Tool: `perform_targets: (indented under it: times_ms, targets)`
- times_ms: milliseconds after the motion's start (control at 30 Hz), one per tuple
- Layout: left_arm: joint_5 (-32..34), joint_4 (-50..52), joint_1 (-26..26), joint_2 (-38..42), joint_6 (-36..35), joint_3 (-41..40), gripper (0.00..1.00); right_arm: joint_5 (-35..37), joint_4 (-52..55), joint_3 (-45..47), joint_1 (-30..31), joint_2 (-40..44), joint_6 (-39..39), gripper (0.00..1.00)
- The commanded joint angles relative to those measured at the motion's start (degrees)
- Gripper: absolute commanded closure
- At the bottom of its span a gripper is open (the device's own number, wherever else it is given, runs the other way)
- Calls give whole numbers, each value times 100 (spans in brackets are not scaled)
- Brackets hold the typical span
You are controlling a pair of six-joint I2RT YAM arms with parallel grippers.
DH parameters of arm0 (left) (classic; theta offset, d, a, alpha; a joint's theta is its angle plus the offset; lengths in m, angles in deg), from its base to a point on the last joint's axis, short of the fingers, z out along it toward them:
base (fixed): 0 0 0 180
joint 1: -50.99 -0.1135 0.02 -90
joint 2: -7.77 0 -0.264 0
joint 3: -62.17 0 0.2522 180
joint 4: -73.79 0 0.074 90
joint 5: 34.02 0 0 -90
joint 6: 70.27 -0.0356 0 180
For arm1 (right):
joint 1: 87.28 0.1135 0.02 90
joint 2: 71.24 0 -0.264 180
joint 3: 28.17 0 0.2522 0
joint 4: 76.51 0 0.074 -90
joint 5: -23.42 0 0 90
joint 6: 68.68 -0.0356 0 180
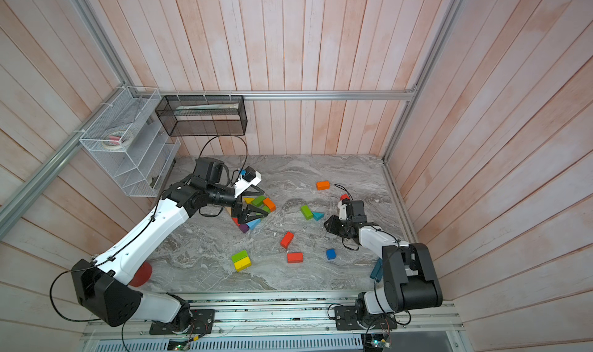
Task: Assemble a heart with building blocks
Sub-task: Assemble the building block at the center of the board.
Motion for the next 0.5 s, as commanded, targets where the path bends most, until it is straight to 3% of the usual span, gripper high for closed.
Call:
perform_targets:
  times_ms: [0,467]
  targets:
    - [-16,-61,7,69,18,-89,0,-2,-38,-77,20,-81,29,66]
    - [10,-67,7,68,15,-97,0,133,-160,-328,20,-455,69,71]
